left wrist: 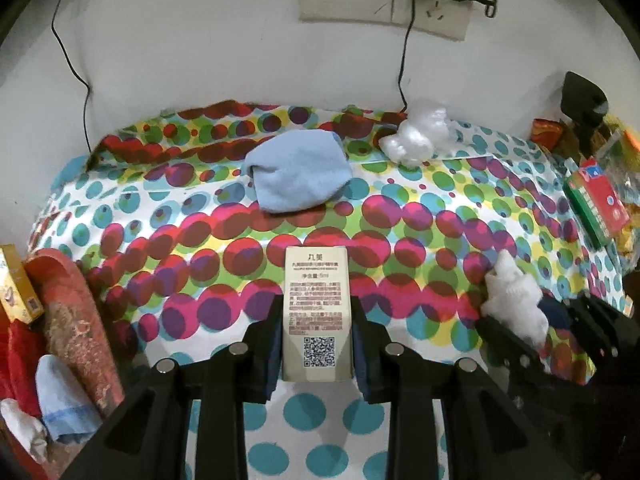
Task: Organize objects
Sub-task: 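Carry the cream box with the left gripper to the red tray while the right holds the white sock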
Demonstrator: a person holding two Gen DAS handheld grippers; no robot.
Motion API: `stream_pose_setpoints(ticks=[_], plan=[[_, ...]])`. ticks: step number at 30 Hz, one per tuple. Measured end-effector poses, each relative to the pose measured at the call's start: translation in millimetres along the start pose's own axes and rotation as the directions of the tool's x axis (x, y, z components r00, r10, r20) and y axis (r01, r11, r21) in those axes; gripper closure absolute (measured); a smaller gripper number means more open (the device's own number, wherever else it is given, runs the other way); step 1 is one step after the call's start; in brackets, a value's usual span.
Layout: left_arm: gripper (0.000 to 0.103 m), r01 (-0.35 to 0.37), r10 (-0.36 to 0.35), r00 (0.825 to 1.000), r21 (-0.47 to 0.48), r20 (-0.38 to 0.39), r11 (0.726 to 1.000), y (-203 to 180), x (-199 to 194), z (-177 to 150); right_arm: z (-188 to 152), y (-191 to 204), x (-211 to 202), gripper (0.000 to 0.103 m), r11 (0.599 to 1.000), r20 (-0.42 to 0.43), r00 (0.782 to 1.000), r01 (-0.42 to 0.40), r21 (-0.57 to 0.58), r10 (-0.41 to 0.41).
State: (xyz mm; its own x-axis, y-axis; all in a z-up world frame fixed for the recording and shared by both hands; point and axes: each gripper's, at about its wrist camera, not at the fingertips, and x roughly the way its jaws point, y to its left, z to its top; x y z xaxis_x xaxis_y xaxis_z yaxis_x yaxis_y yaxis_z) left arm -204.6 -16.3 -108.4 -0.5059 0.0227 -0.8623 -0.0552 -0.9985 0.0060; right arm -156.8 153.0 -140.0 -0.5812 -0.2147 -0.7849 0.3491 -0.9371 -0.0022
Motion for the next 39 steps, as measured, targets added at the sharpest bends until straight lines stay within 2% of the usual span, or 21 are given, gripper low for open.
stream_pose_setpoints(ticks=[11, 21, 30, 39], plan=[[0.073, 0.007, -0.007, 1.0, -0.006, 0.004, 1.0, 4.4, -25.4, -16.6, 1.7, -1.2, -0.2, 0.063, 1.0, 0.0, 1.0, 0.005, -0.001, -0.005], [0.073, -0.01, 0.01, 1.0, -0.028, 0.009, 1.0, 26.5, -46.6, -36.9, 1.4, -1.4, 0.1, 0.063, 1.0, 0.0, 1.0, 0.006, -0.001, -0.006], [0.073, -0.039, 0.04, 0.999, -0.1, 0.013, 0.994, 74.4, -71.6, -55.4, 0.9, -1.5, 1.6, 0.063, 1.0, 0.0, 1.0, 0.005, -0.002, -0.005], [0.073, -0.104, 0.107, 0.994, -0.195, 0.008, 0.975, 133.5, -95.5, -75.4, 0.9, -1.5, 1.6, 0.063, 1.0, 0.0, 1.0, 0.005, -0.002, -0.005]])
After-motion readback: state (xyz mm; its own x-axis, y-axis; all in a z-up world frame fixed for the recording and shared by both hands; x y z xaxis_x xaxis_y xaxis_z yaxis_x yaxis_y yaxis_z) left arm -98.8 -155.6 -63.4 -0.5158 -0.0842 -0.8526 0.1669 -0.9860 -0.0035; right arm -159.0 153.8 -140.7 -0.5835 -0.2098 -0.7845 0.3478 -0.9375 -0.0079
